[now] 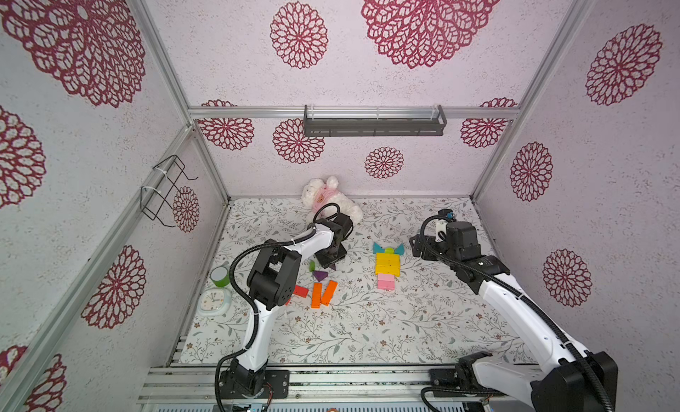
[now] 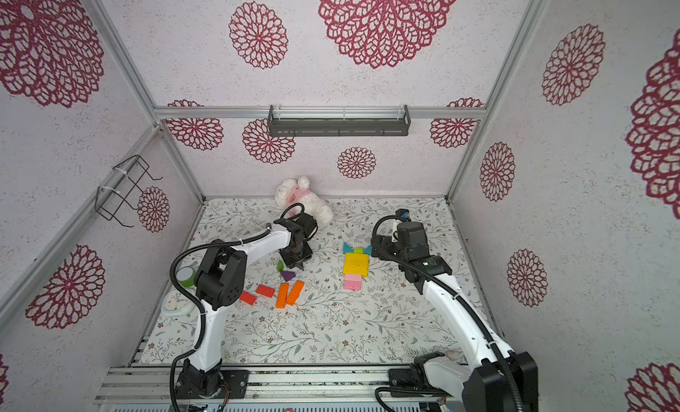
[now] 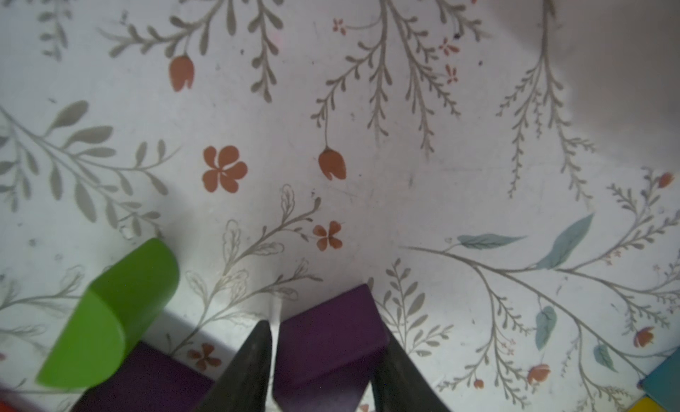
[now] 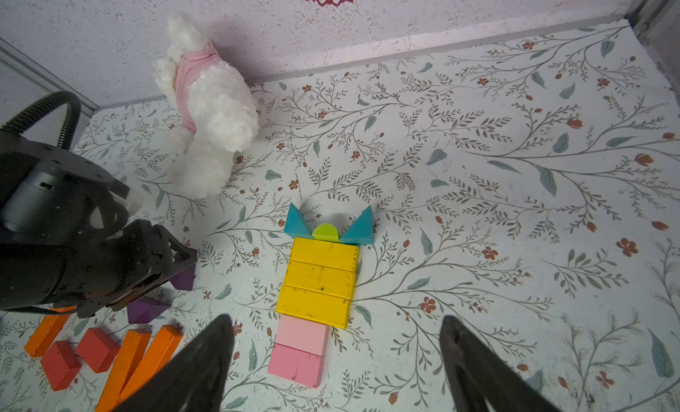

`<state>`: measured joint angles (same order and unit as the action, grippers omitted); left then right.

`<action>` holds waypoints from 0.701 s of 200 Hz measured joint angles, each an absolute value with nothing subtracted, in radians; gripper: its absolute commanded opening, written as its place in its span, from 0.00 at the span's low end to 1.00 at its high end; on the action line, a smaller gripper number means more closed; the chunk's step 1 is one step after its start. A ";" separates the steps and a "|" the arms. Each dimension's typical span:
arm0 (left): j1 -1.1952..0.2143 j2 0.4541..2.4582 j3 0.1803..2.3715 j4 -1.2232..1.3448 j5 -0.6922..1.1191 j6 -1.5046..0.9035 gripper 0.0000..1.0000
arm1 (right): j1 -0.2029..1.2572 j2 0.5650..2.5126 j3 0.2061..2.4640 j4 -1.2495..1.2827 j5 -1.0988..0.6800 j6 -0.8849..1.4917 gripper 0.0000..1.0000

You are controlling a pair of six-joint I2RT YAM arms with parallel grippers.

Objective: Assemble a carrot with building blocks
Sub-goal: Place the building block at the center of the board, then adjust the building block at the center of the board.

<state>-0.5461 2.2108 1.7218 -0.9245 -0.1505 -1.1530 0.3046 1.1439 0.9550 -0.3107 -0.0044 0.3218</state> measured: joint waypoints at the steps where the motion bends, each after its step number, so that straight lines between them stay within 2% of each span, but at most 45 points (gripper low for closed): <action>1: -0.546 2.211 1.723 -0.925 -0.151 -1.153 0.50 | 0.305 1.143 0.955 -0.311 -0.004 0.322 0.89; 50: -0.552 2.133 1.751 -0.934 -0.170 -1.094 0.54 | 0.309 1.141 0.955 -0.311 -0.015 0.322 0.89; 92: -0.526 1.875 1.665 -0.906 -0.198 -1.009 0.54 | 0.395 1.172 0.999 -0.340 0.009 0.321 0.89; 111: -0.469 1.757 1.614 -0.879 -0.187 -0.966 0.55 | 0.477 1.230 1.045 -0.356 0.047 0.315 0.88; 140: -0.301 1.628 1.529 -0.825 -0.162 -0.870 0.57 | 0.643 1.422 1.135 -0.356 0.094 0.314 0.86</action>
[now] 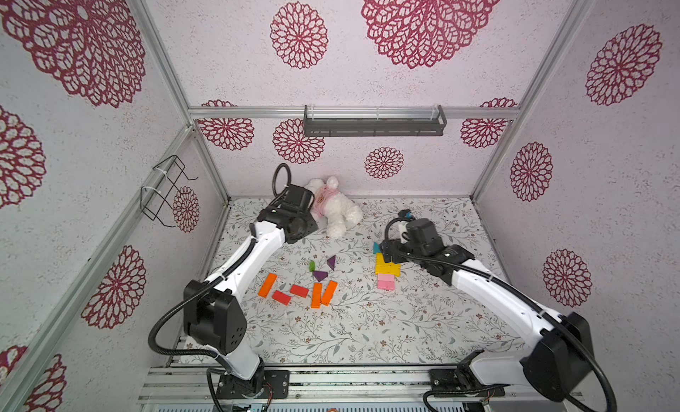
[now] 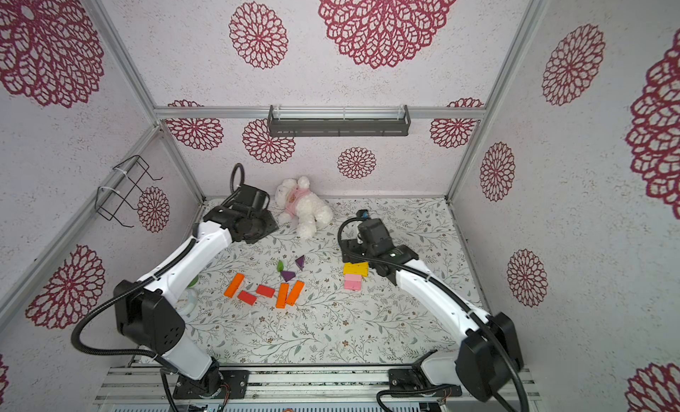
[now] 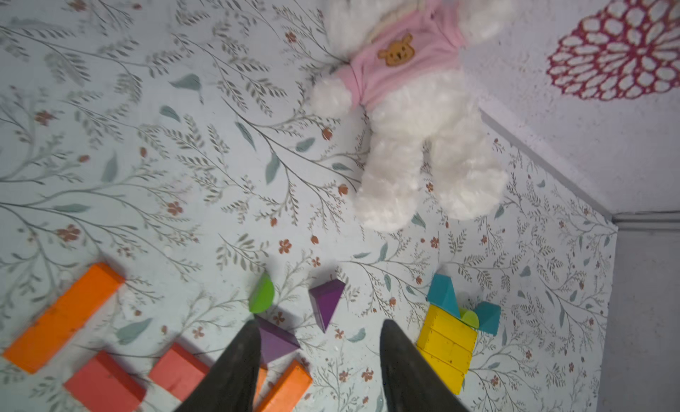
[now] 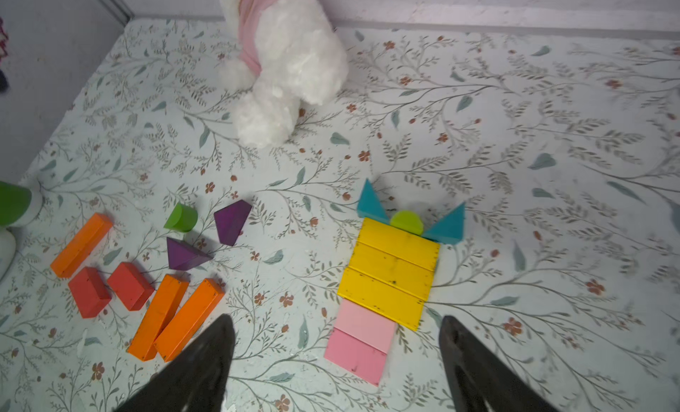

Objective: Assemble a carrot with building blocks
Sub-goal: Adjust the building block at the center of the board.

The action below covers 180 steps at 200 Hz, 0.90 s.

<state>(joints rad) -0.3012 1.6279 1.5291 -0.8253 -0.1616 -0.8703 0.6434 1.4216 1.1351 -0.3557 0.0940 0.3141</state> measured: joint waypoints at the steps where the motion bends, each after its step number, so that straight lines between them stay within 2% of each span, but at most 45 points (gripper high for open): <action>1: -0.291 1.624 1.526 -0.823 -0.160 -0.865 0.57 | 0.652 1.434 1.140 -0.356 0.096 0.314 0.86; 29: -0.120 1.522 1.419 -0.737 -0.109 -0.794 0.62 | 0.775 1.681 1.250 -0.359 0.128 0.306 0.85; 60: 0.001 1.405 1.272 -0.629 -0.012 -0.754 0.65 | 0.826 1.892 1.385 -0.372 0.132 0.294 0.85; 114: 0.080 1.394 1.208 -0.525 0.192 -0.795 0.69 | 0.839 2.050 1.557 -0.406 0.128 0.280 0.85; 180: 0.093 1.394 1.196 -0.482 0.279 -0.824 0.70 | 0.842 2.163 1.668 -0.441 0.124 0.278 0.85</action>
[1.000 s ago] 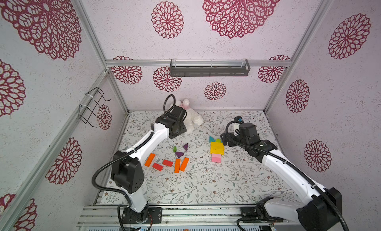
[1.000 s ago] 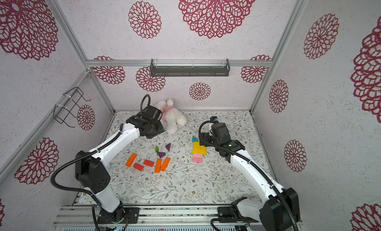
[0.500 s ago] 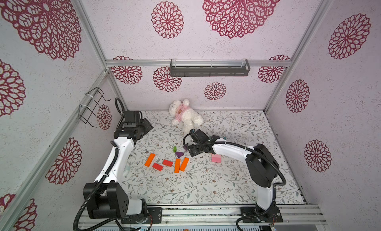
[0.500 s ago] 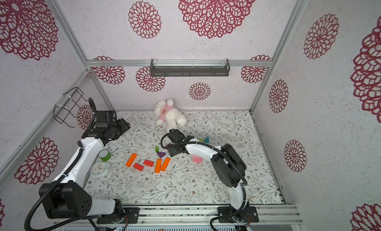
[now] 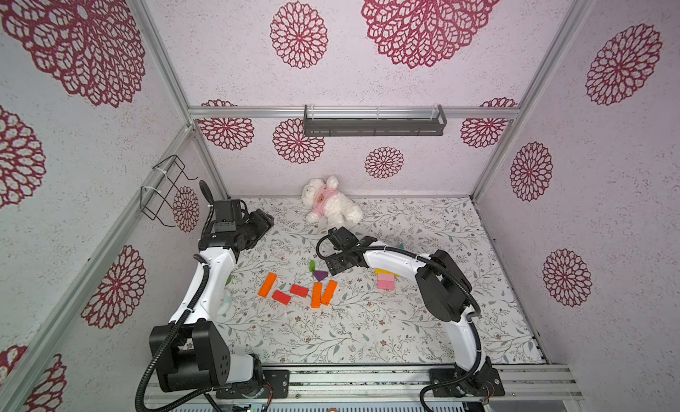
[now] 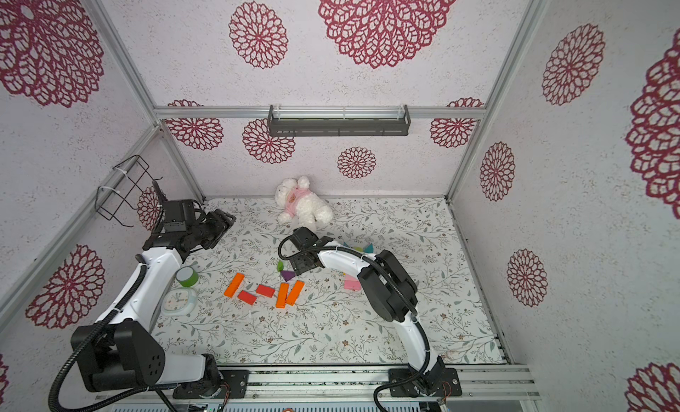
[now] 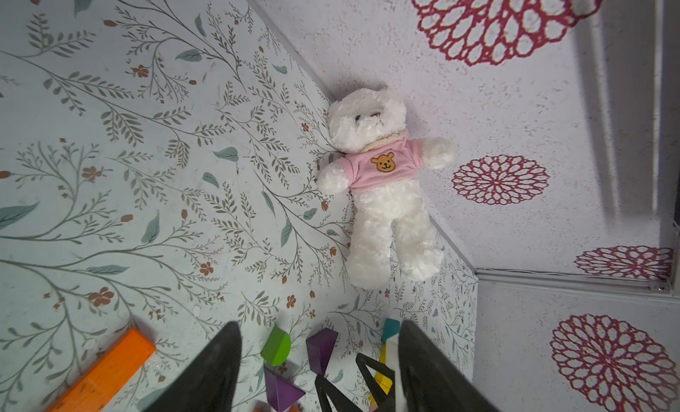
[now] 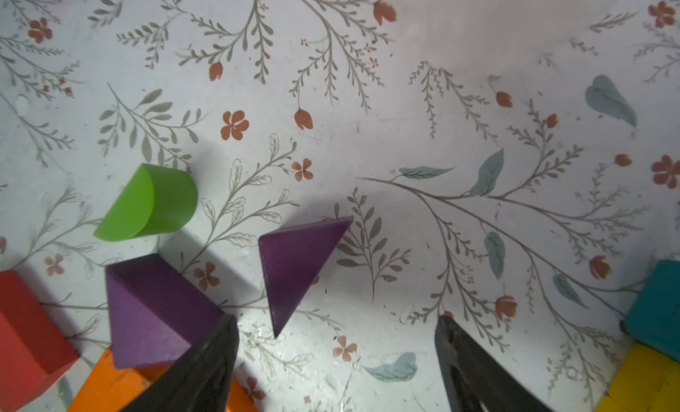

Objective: Assemble a carrot with building blocks
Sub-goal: Adjust the building block at the center of the board.

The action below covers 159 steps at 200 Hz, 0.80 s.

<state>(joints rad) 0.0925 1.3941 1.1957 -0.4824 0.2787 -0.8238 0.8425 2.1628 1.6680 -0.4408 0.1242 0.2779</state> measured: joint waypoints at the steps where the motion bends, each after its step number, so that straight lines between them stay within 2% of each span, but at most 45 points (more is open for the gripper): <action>1: 0.093 1.394 1.196 -0.482 0.279 -0.824 0.70 | 0.842 2.164 1.669 -0.442 0.125 0.278 0.85; 159: 0.103 1.399 1.195 -0.464 0.307 -0.840 0.72 | 0.815 2.192 1.685 -0.499 0.215 0.273 0.85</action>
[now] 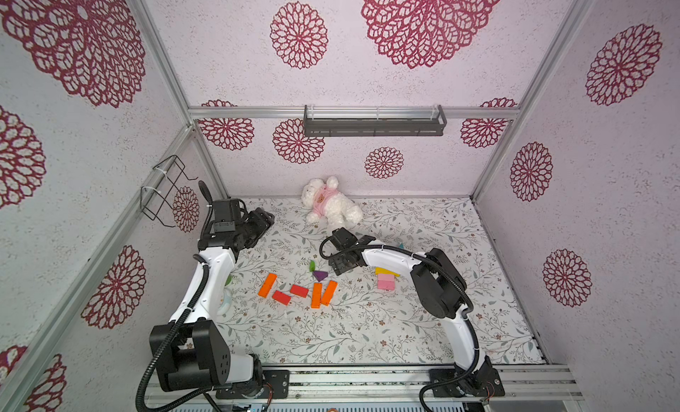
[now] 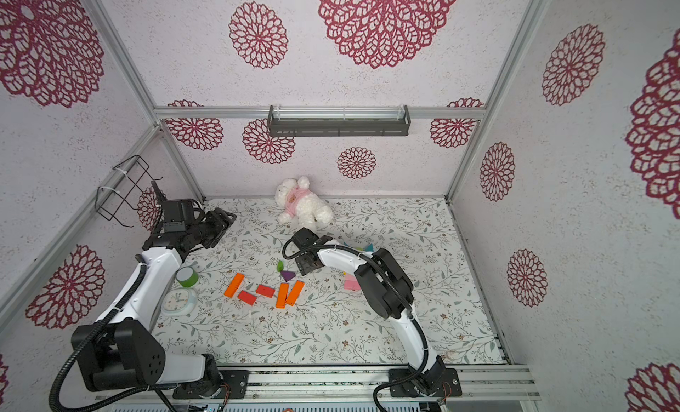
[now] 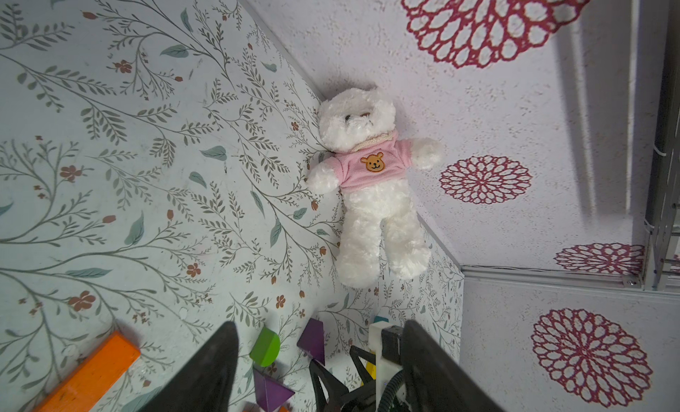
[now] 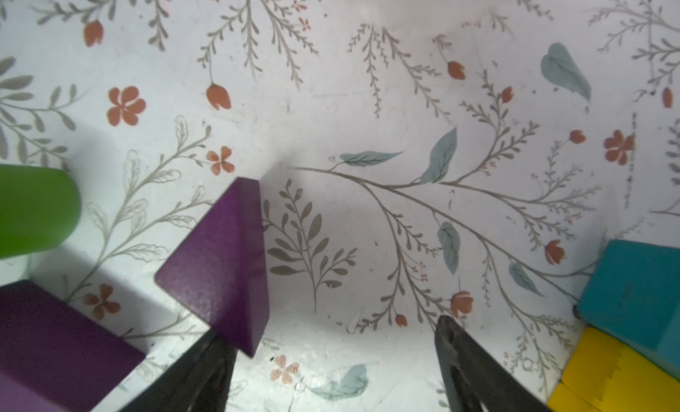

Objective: Assemble a carrot with building blocks
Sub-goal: Adjust the building block at the center of the board.

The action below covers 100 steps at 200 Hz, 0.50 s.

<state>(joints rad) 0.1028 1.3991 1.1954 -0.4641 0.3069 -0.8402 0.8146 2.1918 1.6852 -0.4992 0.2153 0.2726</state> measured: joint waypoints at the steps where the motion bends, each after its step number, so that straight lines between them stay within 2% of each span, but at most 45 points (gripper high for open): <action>1: 0.103 1.399 1.195 -0.464 0.307 -0.840 0.72 | 0.815 2.192 1.685 -0.500 0.215 0.273 0.85; 100: 0.104 1.399 1.195 -0.461 0.314 -0.842 0.73 | 0.820 2.189 1.691 -0.533 0.239 0.274 0.82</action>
<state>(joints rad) 0.1036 1.3991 1.1954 -0.4610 0.3138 -0.8421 0.8204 2.1887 1.6909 -0.5327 0.2390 0.2741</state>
